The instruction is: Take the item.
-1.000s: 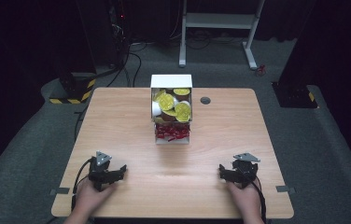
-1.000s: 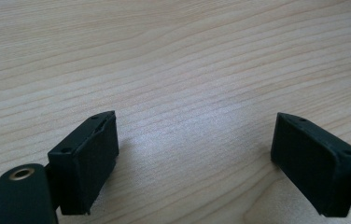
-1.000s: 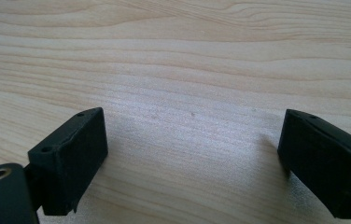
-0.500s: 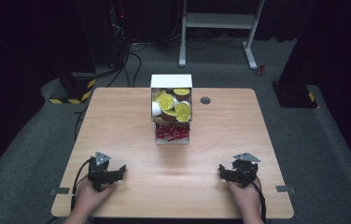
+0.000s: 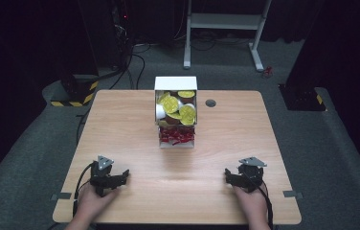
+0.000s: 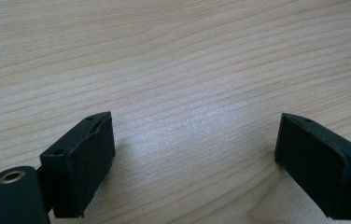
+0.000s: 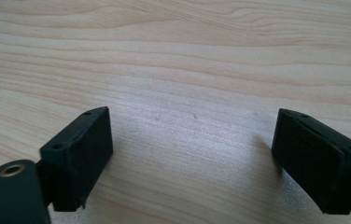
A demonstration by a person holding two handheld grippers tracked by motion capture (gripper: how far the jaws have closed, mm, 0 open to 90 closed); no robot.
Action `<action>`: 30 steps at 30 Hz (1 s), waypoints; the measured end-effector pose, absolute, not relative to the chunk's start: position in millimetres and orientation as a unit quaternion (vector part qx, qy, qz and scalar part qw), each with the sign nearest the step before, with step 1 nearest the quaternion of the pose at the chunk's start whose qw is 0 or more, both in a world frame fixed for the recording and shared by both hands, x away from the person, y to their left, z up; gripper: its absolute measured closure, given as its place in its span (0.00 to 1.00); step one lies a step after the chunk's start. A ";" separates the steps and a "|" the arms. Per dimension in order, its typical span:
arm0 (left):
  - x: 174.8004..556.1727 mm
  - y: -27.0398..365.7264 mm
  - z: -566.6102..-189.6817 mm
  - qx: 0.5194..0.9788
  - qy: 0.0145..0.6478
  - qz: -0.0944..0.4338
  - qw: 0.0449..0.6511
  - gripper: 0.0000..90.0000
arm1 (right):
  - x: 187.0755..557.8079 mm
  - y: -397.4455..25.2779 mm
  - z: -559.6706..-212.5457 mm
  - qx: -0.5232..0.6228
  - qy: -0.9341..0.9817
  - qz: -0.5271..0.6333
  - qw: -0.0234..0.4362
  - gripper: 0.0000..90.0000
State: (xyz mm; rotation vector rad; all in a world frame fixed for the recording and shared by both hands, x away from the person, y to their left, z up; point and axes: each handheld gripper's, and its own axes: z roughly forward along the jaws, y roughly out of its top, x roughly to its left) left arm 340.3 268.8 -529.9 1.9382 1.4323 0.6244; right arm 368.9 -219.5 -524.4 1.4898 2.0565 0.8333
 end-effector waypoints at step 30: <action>340.1 268.7 -529.8 0.738 0.545 0.236 0.321 0.14 | 355.8 -192.0 -512.2 0.507 0.747 0.370 0.219 0.38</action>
